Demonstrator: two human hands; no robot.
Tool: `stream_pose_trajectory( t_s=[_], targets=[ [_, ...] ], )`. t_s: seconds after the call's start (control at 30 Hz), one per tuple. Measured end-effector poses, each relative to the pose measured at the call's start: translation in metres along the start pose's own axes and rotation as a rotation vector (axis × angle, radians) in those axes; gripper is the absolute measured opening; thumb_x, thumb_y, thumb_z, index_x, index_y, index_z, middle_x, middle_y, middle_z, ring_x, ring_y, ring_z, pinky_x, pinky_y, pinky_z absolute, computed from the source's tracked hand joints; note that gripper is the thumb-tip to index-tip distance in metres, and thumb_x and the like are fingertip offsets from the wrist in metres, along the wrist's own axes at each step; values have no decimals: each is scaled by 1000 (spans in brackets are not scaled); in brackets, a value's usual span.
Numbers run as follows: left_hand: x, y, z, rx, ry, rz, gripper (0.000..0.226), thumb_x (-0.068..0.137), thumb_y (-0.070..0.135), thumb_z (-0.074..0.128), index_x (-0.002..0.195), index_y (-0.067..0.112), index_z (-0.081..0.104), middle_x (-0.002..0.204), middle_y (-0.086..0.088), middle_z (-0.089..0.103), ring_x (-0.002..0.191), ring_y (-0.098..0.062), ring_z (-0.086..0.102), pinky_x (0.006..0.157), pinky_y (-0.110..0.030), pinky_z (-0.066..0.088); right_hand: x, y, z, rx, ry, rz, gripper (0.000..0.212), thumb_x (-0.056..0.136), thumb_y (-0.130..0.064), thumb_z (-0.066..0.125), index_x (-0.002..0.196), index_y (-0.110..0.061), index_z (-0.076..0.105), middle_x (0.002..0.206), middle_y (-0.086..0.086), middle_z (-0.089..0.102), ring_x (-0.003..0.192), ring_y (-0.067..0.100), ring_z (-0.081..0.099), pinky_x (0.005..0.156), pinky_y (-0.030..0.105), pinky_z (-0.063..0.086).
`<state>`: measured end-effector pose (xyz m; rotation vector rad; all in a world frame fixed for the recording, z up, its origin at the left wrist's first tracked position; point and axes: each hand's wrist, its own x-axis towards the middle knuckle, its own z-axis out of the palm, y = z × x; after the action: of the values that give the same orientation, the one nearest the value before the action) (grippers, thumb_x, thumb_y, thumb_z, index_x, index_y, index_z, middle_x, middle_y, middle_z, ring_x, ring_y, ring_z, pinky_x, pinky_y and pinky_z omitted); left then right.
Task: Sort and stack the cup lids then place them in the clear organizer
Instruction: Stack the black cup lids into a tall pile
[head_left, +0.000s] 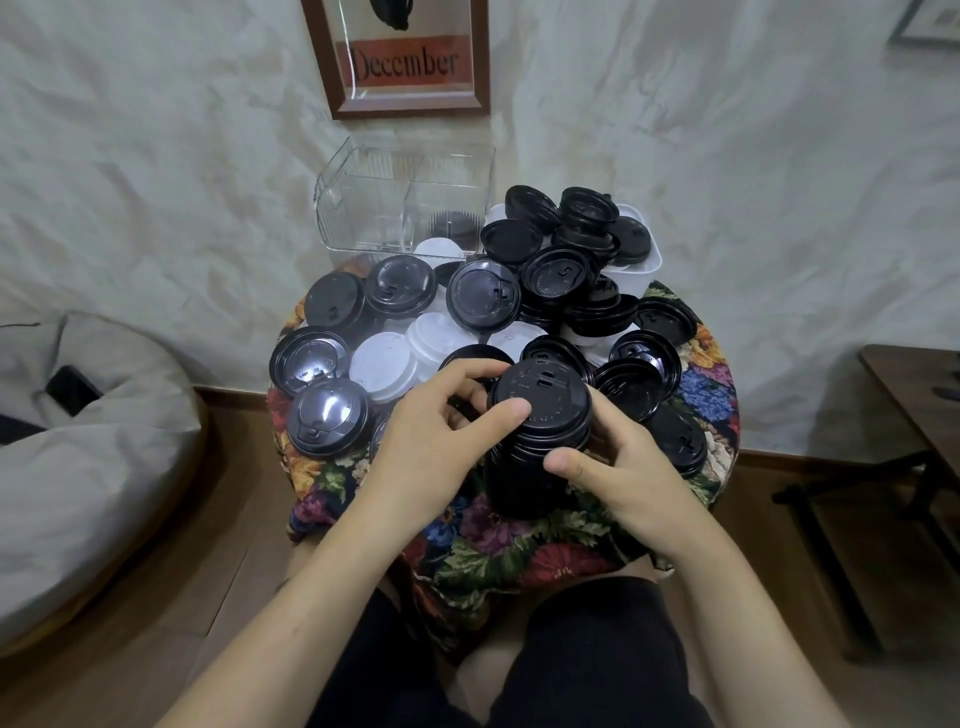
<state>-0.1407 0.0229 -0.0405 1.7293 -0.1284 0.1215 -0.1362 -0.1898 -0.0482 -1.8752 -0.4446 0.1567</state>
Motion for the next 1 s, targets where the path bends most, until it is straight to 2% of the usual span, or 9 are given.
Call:
stream_pose_trajectory(
  t_s=[0.17, 0.27, 0.37, 0.43, 0.57, 0.67, 0.73, 0.83, 1.0],
  targets=[
    [-1, -1, 1, -5, 21, 11, 25, 83, 44, 81, 105, 43, 73, 76, 12, 53, 64, -10, 46, 67, -25, 43, 0, -2, 0, 19, -9, 9, 83, 79, -63, 78, 151, -34, 49, 143, -17, 62, 136, 5, 55, 117, 41, 40],
    [0, -2, 2, -7, 23, -6, 26, 80, 49, 79, 105, 42, 73, 75, 12, 54, 65, -10, 47, 67, -25, 44, -1, 0, 0, 14, 0, 18, 97, 74, -71, 79, 156, -36, 42, 146, -23, 58, 139, 1, 51, 120, 41, 38],
    [0, -4, 3, -18, 16, -19, 27, 80, 48, 78, 104, 39, 74, 74, 12, 53, 64, -10, 47, 66, -23, 43, -3, 1, 1, 38, 10, 36, 99, 79, -54, 82, 160, -45, 27, 144, -36, 53, 138, -7, 48, 119, 32, 39],
    [-1, -4, 5, -22, 14, -21, 26, 80, 46, 78, 105, 37, 74, 75, 12, 53, 64, -9, 46, 66, -22, 42, -4, 0, 1, 27, 7, 30, 91, 85, -46, 83, 159, -46, 29, 145, -31, 55, 137, -4, 51, 118, 33, 41],
    [-3, -4, 6, -4, 0, -20, 26, 81, 48, 76, 105, 39, 72, 78, 12, 53, 67, -8, 46, 70, -23, 44, -3, 1, -1, 19, 6, 7, 83, 81, -59, 77, 154, -43, 41, 147, -21, 57, 137, 4, 53, 118, 43, 41],
    [-5, -5, 6, 18, -4, -6, 26, 81, 50, 76, 104, 40, 70, 81, 13, 53, 70, -7, 47, 70, -20, 44, -4, 1, 1, 8, 21, -22, 86, 78, -77, 69, 152, -42, 41, 144, -27, 56, 136, -2, 52, 112, 30, 41],
    [-6, -4, 6, 41, 0, 5, 25, 81, 50, 75, 104, 42, 70, 89, 13, 58, 73, -5, 49, 71, -17, 44, -3, 1, 2, 4, 31, -23, 80, 82, -71, 70, 151, -41, 42, 141, -28, 58, 134, -4, 52, 108, 23, 41],
    [-7, -5, 5, 74, -16, 30, 25, 84, 51, 72, 108, 46, 67, 108, 13, 66, 89, -3, 60, 81, -18, 46, -2, 2, 2, 1, 32, 0, 67, 89, -49, 71, 150, -40, 44, 137, -31, 59, 131, -6, 54, 104, 13, 43],
    [-11, -11, 5, 10, -149, 33, 52, 92, 52, 65, 142, 39, 58, 136, 15, 65, 130, -7, 59, 111, -39, 47, -2, 1, 1, 7, 25, 2, 65, 90, -44, 70, 149, -40, 45, 137, -28, 60, 131, -4, 54, 103, 11, 43]
  ],
)
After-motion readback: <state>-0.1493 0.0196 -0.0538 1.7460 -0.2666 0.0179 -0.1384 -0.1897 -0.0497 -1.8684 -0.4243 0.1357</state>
